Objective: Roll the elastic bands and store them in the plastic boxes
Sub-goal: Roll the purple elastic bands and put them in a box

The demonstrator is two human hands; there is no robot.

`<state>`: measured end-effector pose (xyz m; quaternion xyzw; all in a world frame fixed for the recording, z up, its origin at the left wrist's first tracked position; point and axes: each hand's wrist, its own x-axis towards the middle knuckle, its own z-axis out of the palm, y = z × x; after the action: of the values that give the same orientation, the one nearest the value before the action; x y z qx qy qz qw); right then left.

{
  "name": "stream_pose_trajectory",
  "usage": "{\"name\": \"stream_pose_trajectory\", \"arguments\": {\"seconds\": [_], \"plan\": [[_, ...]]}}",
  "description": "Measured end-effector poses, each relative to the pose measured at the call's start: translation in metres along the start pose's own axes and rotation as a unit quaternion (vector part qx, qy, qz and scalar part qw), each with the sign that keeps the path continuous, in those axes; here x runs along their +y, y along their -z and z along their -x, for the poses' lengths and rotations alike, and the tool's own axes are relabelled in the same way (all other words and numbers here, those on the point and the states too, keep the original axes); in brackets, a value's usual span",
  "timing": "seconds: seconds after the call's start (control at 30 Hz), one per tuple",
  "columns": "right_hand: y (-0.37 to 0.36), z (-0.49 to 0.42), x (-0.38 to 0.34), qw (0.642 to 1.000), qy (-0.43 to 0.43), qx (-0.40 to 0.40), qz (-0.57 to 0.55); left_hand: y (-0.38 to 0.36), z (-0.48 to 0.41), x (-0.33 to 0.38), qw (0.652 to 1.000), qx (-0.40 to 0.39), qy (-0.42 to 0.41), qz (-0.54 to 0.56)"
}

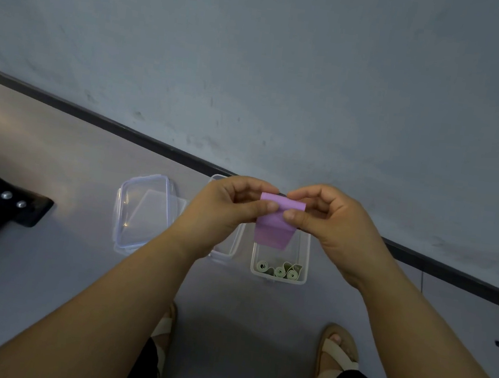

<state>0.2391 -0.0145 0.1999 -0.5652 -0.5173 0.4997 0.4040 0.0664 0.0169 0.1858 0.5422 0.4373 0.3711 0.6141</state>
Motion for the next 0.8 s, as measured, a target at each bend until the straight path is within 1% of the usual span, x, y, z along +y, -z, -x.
{"name": "stream_pose_trajectory", "arguments": {"seconds": [0.1, 0.23, 0.37, 0.5, 0.63, 0.8], "plan": [[-0.0003, -0.0009, 0.0002, 1.0, -0.02, -0.005, -0.018, 0.0009, -0.0004, -0.0004, 1.0, 0.001, -0.003, -0.002], [-0.0022, -0.0006, 0.0006, 0.999, -0.039, -0.015, 0.005, 0.0015, 0.0002, 0.0007, 1.0, 0.002, -0.012, -0.01], [-0.002, -0.0006, 0.0005, 1.0, -0.026, -0.008, 0.015, -0.0003, 0.0001, 0.001, 1.0, 0.004, -0.008, 0.005], [0.0001, -0.0013, 0.0019, 1.0, -0.019, 0.0, -0.001, -0.0015, -0.0002, 0.0004, 0.998, -0.005, 0.027, 0.05], [0.0017, -0.0013, 0.0025, 1.0, 0.0, 0.013, 0.005, -0.0007, -0.0018, -0.0007, 0.998, -0.014, 0.053, 0.01], [0.0009, -0.0017, 0.0036, 1.0, 0.021, 0.006, 0.01, 0.0008, -0.0013, -0.0013, 0.999, -0.009, 0.042, 0.02]]}}
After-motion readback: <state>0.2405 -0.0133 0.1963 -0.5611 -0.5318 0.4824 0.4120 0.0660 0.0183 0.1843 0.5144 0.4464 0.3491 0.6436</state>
